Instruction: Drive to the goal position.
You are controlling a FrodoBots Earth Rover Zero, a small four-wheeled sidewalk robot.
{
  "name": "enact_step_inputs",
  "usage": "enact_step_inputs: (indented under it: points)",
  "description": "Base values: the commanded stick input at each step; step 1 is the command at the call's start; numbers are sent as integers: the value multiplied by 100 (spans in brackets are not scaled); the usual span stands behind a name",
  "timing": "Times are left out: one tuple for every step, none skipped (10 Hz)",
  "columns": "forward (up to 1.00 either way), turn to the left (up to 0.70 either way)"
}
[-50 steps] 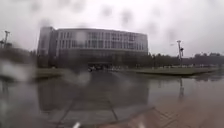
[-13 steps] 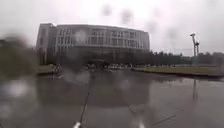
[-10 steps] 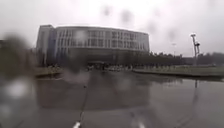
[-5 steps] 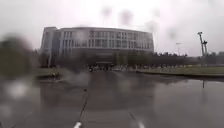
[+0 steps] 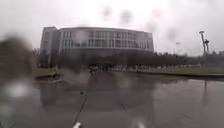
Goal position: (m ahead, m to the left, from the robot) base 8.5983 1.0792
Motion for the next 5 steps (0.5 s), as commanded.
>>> enact_step_inputs:
  points:
    - [69,1]
    - [69,1]
    - [69,1]
    - [69,1]
    - [69,1]
